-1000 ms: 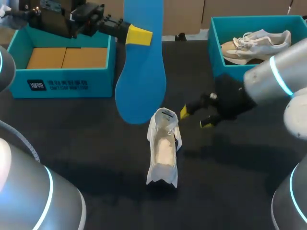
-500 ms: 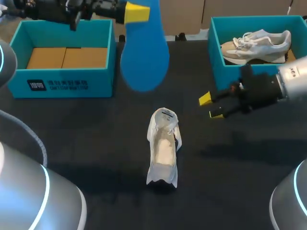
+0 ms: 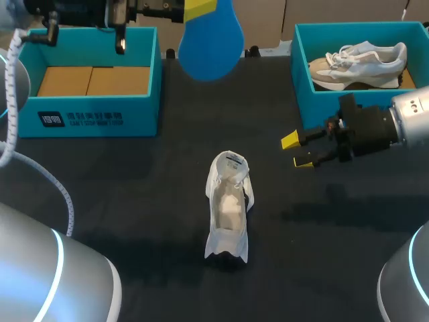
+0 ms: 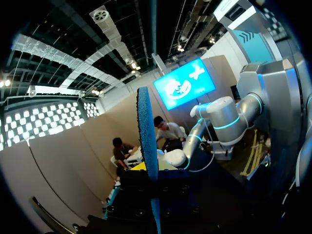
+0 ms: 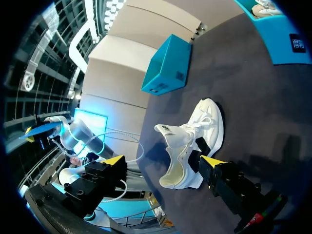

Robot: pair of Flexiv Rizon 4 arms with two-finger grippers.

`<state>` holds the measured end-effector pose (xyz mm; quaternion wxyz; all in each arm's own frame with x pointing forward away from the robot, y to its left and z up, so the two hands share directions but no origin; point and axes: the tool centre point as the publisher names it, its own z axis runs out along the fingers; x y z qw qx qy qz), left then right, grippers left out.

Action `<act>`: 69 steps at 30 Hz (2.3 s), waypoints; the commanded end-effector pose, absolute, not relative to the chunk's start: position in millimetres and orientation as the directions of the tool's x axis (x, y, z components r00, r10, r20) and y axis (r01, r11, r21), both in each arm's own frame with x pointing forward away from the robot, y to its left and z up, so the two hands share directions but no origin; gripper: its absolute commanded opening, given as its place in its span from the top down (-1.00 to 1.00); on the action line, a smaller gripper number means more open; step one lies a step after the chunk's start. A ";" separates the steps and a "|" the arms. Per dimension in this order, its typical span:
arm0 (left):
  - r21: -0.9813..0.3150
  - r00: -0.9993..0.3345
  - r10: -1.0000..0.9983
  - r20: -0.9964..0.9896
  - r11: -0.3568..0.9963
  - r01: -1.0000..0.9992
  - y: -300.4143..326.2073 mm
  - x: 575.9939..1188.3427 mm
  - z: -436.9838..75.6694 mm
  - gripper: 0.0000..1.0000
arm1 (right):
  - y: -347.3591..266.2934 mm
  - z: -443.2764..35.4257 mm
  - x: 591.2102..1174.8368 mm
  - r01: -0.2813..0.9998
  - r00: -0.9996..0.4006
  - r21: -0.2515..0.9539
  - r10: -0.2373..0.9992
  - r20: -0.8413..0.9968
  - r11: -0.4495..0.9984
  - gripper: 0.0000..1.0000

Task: Take the shoe out of the shoebox, open the shoe tongue, remove and reinsert the insole, then place the shoe into the shoebox

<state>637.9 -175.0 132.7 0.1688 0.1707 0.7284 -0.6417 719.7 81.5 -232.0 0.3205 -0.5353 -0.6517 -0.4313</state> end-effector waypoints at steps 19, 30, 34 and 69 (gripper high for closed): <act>-0.270 -0.272 -0.021 -0.962 -0.069 0.960 -187.1 651.0 53.4 1.00 | 82.6 -232.1 719.6 0.974 -0.221 0.219 0.423 0.879 0.054 -1.00; 0.119 0.118 -0.022 -0.993 -0.015 0.993 -194.6 680.1 -11.5 1.00 | 82.6 -232.1 719.6 0.974 -0.221 0.219 0.423 0.879 0.054 -1.00; 0.119 0.118 -0.022 -0.993 -0.015 0.993 -194.6 680.1 -11.5 1.00 | 82.6 -232.1 719.6 0.974 -0.221 0.219 0.423 0.879 0.054 -1.00; 0.271 0.271 0.026 -0.962 0.179 0.946 -187.8 705.7 -95.3 1.00 | 75.9 -185.8 749.2 0.984 -0.164 0.178 0.294 0.941 -0.020 -1.00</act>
